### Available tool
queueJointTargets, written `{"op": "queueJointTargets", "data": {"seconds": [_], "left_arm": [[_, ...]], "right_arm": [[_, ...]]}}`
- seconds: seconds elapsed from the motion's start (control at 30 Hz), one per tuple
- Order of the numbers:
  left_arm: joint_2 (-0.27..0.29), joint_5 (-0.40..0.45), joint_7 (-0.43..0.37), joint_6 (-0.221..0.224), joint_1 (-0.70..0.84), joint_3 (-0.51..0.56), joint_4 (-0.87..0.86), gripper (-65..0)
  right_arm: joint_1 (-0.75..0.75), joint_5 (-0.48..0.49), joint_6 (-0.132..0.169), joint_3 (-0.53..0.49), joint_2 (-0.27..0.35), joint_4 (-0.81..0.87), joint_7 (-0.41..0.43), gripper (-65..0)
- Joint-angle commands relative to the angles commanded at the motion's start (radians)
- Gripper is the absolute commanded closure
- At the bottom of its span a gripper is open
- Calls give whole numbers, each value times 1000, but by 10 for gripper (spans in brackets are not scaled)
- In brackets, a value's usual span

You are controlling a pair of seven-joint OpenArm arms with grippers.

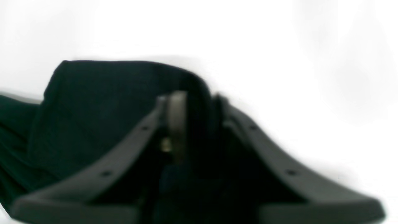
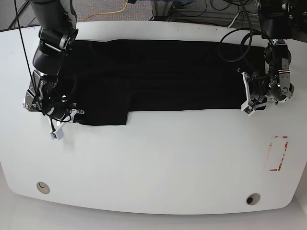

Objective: Layout the t-shirt on the table in an organized manner, then fold the t-shirt properly
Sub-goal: 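Pull the shirt end with the right gripper away from the left gripper, then hold the shirt taut with both grippers to straighten it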

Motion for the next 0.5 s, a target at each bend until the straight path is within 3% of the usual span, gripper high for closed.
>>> {"op": "queueJointTargets", "data": {"seconds": [0.17,0.5], "left_arm": [[0,0,0,0,0,0,0,-22],[0,3,0,0,0,2,-5,-22]], "right_arm": [[-5,-3,0,0,0,106,-9,-78],[-6,-2,0,0,0,279,-138,-79]]}}
